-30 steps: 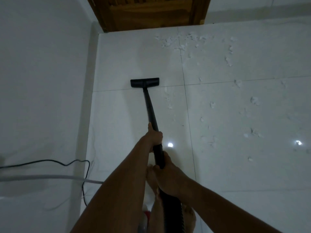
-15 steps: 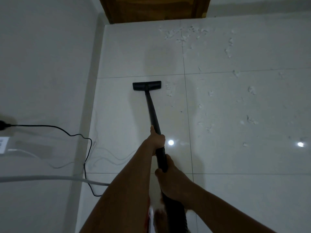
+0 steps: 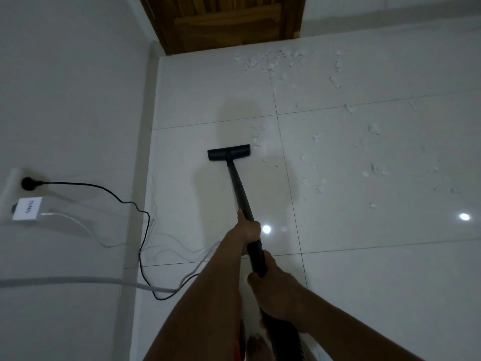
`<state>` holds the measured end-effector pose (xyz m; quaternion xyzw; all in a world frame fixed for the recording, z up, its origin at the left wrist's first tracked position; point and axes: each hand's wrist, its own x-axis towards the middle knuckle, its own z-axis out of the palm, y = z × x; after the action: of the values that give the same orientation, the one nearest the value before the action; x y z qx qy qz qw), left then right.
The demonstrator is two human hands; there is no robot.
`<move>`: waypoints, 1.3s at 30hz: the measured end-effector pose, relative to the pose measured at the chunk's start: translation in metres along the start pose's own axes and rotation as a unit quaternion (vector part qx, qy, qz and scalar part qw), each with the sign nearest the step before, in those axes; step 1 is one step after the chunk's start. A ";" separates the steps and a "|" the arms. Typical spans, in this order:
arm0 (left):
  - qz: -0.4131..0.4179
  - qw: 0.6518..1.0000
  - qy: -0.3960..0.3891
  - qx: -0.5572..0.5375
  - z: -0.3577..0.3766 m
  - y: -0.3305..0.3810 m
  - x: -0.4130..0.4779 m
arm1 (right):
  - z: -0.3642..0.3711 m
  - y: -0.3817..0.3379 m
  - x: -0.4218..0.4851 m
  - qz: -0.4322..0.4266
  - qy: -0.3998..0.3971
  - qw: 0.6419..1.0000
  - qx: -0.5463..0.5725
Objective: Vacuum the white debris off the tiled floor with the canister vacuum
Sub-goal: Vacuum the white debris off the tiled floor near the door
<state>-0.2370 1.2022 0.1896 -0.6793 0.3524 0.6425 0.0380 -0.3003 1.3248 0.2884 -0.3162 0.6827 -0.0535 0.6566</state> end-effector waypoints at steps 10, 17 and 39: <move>-0.001 1.000 0.003 0.012 0.039 -0.073 -0.035 | 0.043 0.068 -0.042 0.006 0.010 1.000 -0.014; 0.018 1.000 0.002 0.024 0.063 -0.102 -0.052 | 0.051 0.098 -0.072 0.009 -0.001 1.000 0.000; -0.031 0.999 -0.009 0.041 0.152 -0.153 -0.124 | 0.042 0.189 -0.166 0.007 0.008 0.996 0.093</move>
<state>-0.2759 1.4469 0.2134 -0.6822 0.3571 0.6318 0.0891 -0.3397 1.5724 0.3340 -0.2483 0.6819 -0.1150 0.6783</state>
